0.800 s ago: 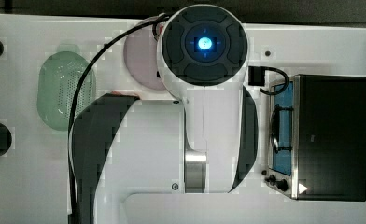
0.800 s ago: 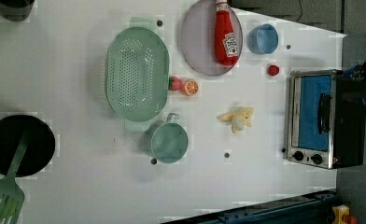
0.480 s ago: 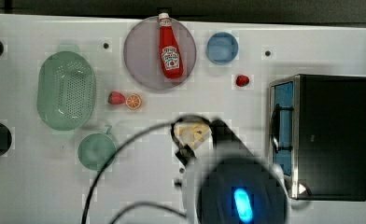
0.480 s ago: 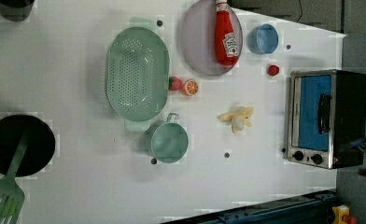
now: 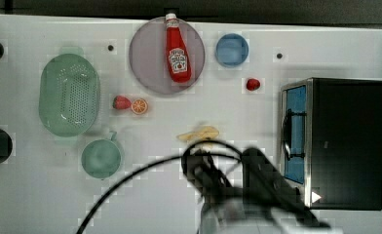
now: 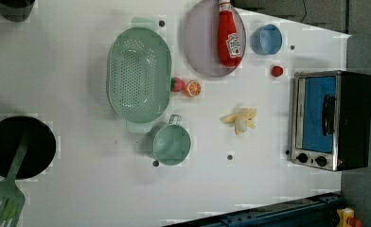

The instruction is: Pick banana from table and place on oven.

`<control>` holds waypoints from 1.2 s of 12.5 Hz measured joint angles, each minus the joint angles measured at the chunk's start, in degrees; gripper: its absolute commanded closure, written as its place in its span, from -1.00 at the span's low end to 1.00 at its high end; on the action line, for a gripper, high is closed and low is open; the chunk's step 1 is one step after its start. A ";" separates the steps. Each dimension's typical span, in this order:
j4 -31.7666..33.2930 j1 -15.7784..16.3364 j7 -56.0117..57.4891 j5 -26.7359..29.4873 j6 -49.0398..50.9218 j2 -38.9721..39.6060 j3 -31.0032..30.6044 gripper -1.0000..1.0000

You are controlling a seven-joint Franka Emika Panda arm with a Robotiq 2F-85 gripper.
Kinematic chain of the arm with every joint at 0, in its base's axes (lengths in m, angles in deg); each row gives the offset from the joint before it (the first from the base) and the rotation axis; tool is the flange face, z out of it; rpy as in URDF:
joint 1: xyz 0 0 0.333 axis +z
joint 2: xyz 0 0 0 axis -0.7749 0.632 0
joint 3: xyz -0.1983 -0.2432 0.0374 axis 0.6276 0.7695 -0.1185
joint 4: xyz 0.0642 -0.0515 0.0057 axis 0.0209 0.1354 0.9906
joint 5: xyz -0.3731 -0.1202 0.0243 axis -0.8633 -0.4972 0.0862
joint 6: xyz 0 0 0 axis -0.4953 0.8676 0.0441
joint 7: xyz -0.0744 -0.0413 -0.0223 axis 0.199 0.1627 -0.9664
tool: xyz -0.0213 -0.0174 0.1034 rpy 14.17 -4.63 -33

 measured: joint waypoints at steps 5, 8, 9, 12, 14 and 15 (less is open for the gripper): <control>3.13 0.05 -0.07 0.87 -9.76 22.86 0.84 -1.00; 9.40 0.21 -0.07 0.87 -20.15 32.80 1.01 -1.00; 12.42 0.39 -0.07 0.98 -24.14 34.23 1.13 -1.00; 19.25 0.43 -0.14 -0.24 -34.32 34.94 0.31 -1.00; 20.37 0.14 -0.13 -1.26 -41.37 35.98 -0.61 -1.00; 20.93 0.39 -0.14 -1.55 -45.65 36.67 -0.52 -1.00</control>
